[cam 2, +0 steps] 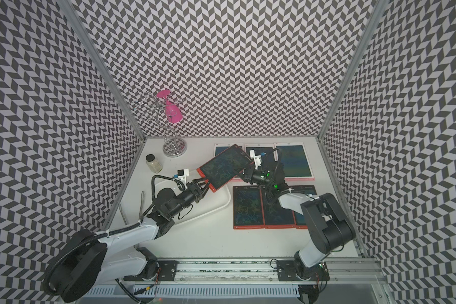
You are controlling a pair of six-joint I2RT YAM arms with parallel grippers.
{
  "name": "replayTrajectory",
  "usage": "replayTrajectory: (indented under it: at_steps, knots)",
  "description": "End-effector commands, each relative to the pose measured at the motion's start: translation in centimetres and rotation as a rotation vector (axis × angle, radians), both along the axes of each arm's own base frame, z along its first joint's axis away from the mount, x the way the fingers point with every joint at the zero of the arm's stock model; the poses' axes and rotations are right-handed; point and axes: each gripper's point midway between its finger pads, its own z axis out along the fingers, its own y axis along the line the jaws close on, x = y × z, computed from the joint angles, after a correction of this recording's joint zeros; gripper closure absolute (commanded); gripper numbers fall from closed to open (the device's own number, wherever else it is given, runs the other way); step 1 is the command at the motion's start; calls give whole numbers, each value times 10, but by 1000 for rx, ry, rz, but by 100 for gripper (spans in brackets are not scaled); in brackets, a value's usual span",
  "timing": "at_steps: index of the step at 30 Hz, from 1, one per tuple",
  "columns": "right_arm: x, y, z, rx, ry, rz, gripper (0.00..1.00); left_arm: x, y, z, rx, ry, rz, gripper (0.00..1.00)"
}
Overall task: Take out the writing tablet from the storage box
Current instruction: Adjust the writing tablet.
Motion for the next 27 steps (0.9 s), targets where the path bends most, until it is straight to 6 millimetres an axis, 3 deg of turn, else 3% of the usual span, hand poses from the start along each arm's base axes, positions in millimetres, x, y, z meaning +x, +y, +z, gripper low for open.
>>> replayTrajectory:
  at_steps: [1,13,18,27]
  knots:
    - [9,-9,-1,-20,-32,-40,100,2,12,16,-2,-72,48,56]
    - [8,-11,-2,-112,-16,16,100,-1,40,7,124,-79,136,56]
    - [0,-11,0,-156,-44,66,100,-1,54,-4,172,-68,176,49]
    - [-16,-11,3,-211,-79,149,100,22,59,-3,300,-129,75,43]
